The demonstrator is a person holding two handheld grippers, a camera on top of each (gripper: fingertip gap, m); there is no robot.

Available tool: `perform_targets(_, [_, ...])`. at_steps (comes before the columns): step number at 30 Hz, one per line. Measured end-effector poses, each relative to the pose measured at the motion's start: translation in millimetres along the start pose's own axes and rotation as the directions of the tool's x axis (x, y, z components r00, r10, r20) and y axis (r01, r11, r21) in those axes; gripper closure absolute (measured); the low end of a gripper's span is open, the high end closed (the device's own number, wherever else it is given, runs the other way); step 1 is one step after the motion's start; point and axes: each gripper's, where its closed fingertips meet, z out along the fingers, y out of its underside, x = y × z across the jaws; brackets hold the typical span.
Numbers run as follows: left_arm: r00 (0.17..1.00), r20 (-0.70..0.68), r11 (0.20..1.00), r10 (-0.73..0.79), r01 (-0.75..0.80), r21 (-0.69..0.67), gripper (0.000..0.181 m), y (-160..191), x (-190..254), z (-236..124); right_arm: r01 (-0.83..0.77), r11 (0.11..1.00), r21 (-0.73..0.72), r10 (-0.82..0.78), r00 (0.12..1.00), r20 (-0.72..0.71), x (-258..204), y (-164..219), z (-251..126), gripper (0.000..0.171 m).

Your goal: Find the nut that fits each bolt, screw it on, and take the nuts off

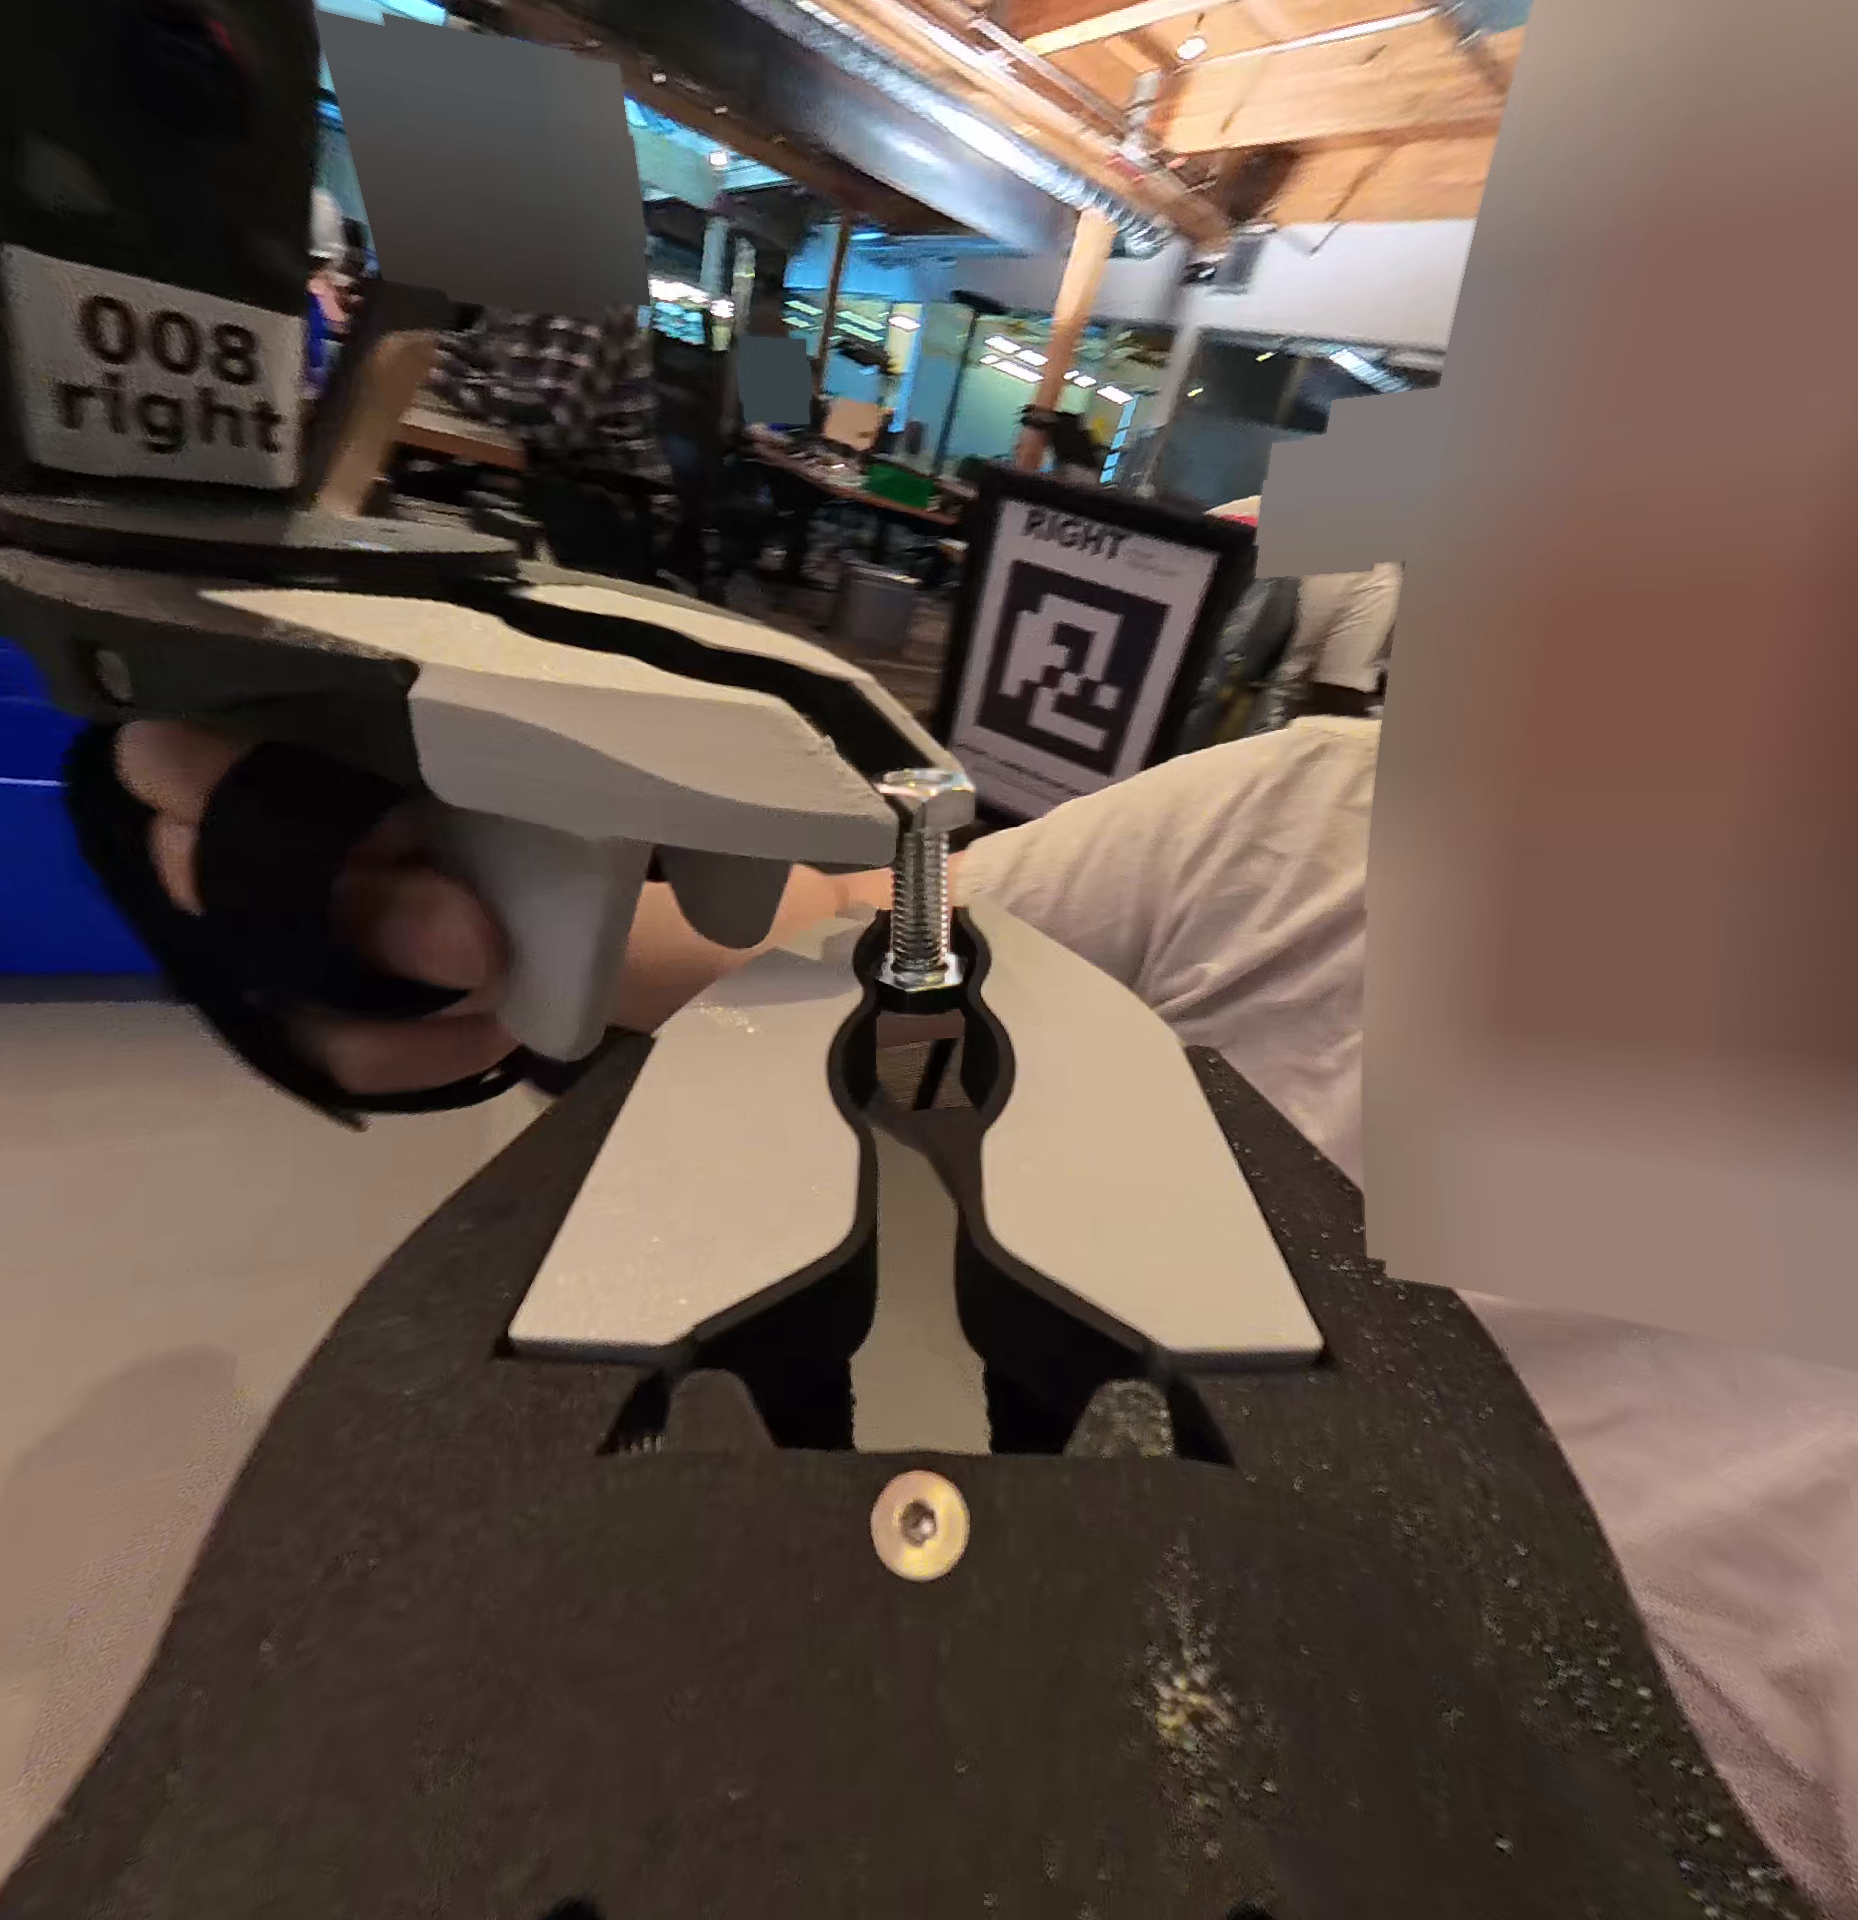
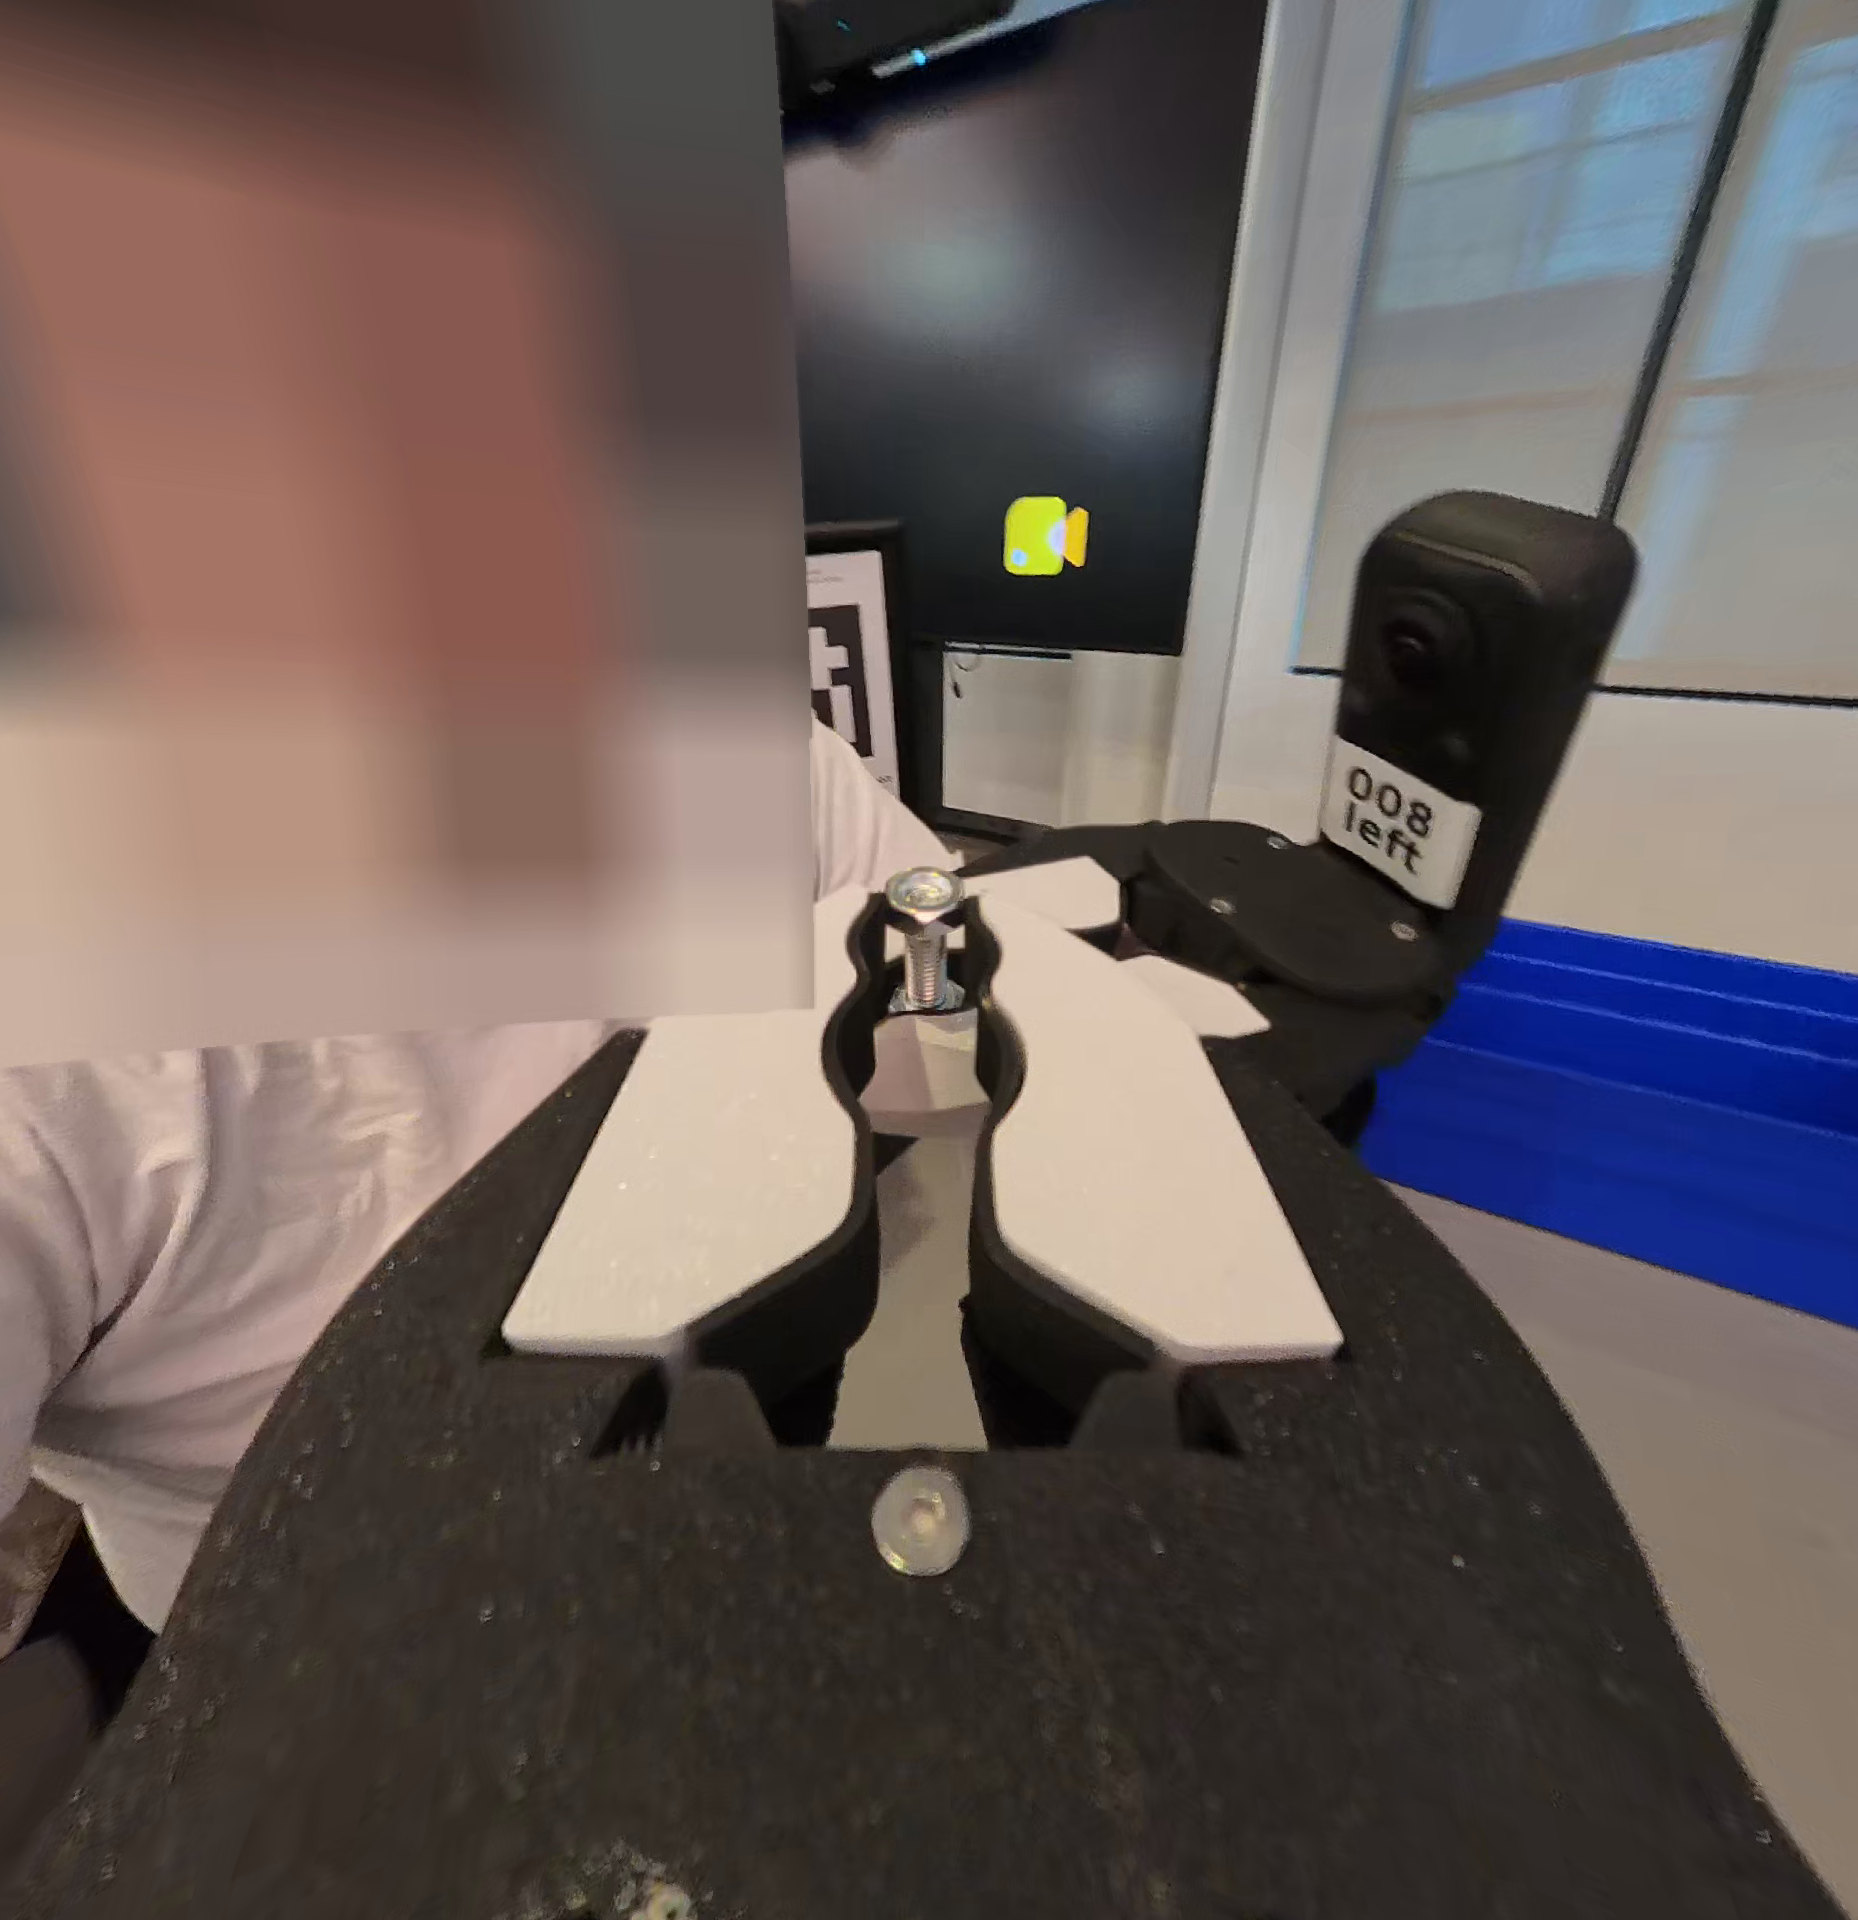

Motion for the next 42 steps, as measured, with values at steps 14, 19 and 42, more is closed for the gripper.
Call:
perform_targets(14, [0.796,0.600,0.991,0.082,-0.130,0.037,0.171,-20.7,-79.1,-56.8,0.158,0.987,-0.020,-0.131,0.736,-0.665,64.3,-42.6,-59.4,0.138])
perform_targets(19, [0.520,0.848,0.980,0.106,-0.200,0.000,0.171,-21.7,-109.9,-96.7,0.120,0.989,-0.082,-0.130,0.486,-0.864,89.6,-27.3,-59.8,0.137])
perform_targets(42, [0.851,0.497,0.984,0.168,-0.177,-0.031,0.171,-18.7,-58.7,-40.1,0.022,0.998,-0.060,-0.047,0.888,-0.457,56.6,-7.3,-19.2,0.157])
